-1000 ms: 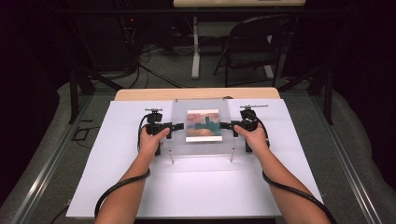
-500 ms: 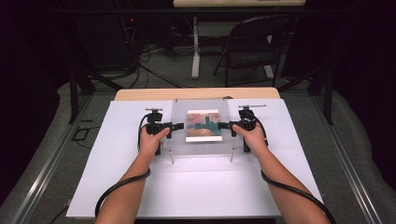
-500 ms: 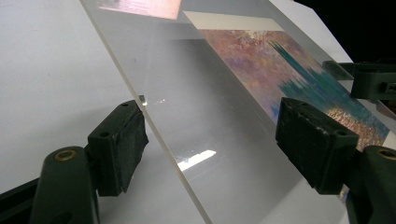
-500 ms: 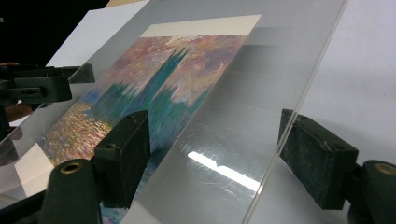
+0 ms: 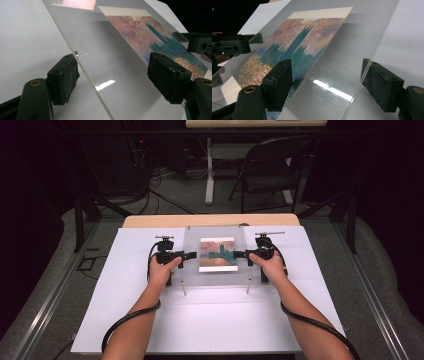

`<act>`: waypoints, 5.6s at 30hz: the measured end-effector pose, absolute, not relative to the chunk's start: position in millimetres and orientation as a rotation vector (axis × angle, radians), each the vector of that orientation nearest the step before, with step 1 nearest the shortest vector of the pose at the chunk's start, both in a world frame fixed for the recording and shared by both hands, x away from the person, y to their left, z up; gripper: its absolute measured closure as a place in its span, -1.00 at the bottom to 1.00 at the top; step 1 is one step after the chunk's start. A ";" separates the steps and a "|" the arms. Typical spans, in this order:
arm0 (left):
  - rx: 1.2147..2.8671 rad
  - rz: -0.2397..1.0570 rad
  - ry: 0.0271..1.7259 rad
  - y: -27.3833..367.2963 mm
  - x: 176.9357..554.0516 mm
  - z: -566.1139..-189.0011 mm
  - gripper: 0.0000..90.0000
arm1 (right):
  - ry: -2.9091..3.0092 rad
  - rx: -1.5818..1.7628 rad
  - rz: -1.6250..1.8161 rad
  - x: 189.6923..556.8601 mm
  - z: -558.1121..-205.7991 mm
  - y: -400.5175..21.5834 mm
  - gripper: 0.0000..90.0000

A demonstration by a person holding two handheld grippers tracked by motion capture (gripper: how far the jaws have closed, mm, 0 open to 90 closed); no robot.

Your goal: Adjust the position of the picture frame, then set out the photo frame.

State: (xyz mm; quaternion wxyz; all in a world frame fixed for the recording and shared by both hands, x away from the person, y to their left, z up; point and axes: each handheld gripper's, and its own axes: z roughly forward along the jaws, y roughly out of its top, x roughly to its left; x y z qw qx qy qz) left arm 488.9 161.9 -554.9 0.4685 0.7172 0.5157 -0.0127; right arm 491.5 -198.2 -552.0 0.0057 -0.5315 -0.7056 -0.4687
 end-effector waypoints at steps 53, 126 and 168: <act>1.773 -0.003 1.208 165.4 485.6 -544.2 -0.34 | -2.268 -1.609 -1.528 482.7 -543.6 -199.1 -0.41; 1.792 0.193 0.971 182.5 409.6 -473.3 0.33 | -2.614 -1.347 -1.685 401.5 -474.4 -211.8 0.08; 1.721 0.248 0.815 197.0 340.6 -468.3 0.66 | -2.547 -1.212 -1.875 339.0 -467.9 -231.0 0.60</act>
